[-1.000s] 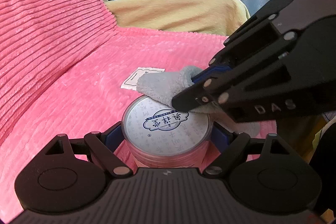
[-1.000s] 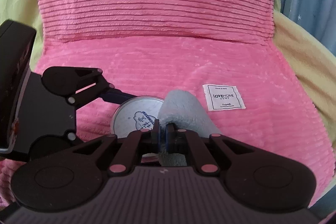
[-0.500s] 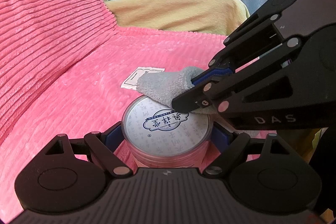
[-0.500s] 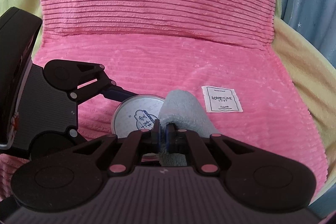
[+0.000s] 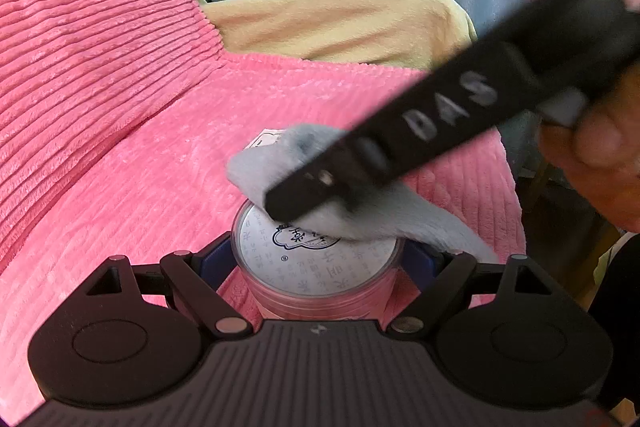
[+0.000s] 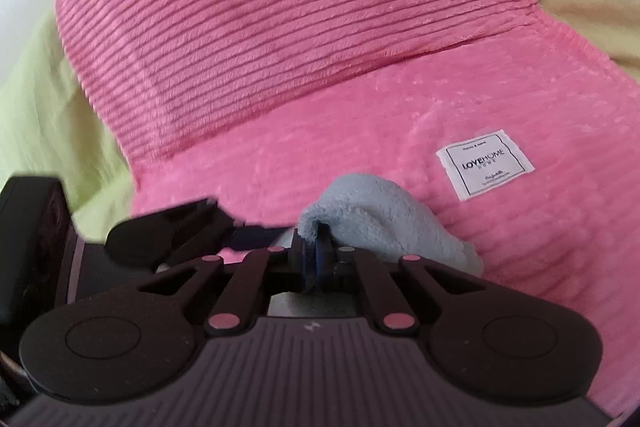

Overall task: Clean container
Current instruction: 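Hold the jar with the left gripper while the right gripper rubs the cloth across the lid, then hold the jar with the left gripper while the right gripper keeps wiping the lid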

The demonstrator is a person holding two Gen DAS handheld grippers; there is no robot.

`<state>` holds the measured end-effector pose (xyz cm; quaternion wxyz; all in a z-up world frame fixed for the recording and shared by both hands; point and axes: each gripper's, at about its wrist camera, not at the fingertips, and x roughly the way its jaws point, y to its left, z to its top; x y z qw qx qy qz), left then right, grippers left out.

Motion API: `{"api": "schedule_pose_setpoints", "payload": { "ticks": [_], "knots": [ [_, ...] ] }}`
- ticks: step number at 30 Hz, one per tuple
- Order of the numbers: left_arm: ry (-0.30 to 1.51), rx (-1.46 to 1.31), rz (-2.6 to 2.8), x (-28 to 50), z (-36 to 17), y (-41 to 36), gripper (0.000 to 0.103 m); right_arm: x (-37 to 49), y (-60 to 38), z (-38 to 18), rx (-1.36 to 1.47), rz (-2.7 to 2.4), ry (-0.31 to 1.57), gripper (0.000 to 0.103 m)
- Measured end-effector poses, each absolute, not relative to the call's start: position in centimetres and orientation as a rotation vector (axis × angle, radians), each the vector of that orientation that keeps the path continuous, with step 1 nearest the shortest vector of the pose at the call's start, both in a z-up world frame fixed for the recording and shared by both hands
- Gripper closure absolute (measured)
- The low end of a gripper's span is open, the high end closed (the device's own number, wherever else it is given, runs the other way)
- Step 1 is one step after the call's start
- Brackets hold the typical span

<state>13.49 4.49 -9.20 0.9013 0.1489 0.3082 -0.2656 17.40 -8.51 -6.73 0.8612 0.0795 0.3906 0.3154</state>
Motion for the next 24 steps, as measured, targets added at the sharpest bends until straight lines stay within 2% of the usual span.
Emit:
{"api": "schedule_pose_setpoints", "payload": {
  "ticks": [9,16,24],
  "knots": [
    [0.633,0.313,-0.554,13.3,-9.2,4.6,0.017,15.6,-9.8,-6.3,0.071,0.663,0.834,0.101],
    [0.639,0.318,-0.550,13.3,-9.2,4.6,0.017,14.7,-9.0,-6.6,0.139,0.741,0.872,0.101],
    [0.636,0.319,-0.551,12.9,-9.3,4.7,0.017,16.6,-7.3,-7.2,0.185,0.748,0.827,0.101]
  ]
}}
